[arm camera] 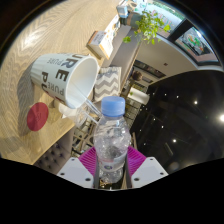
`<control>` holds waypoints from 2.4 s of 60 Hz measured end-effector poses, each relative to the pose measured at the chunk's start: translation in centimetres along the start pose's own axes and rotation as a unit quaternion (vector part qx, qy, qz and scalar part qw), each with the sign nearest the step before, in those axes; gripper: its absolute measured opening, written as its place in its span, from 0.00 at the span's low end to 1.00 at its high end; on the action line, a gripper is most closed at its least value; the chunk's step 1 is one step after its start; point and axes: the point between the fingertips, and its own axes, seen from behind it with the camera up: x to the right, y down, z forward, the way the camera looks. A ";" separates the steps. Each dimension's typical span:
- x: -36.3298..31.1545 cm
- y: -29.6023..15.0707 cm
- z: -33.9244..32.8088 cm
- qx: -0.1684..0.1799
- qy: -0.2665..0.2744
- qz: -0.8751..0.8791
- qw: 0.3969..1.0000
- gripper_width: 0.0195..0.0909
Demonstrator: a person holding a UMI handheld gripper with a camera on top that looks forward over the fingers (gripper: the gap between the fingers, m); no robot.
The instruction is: Pour water
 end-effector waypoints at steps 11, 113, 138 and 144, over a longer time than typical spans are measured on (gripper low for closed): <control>-0.2 -0.2 0.0 -0.003 -0.009 -0.014 1.000 0.24; -14.1 -4.8 -4.8 -0.035 -0.309 0.769 0.558 0.91; -3.7 -4.9 -23.5 -0.112 -0.353 0.730 0.575 0.92; -1.0 -6.7 -26.9 -0.103 -0.354 0.734 0.571 0.92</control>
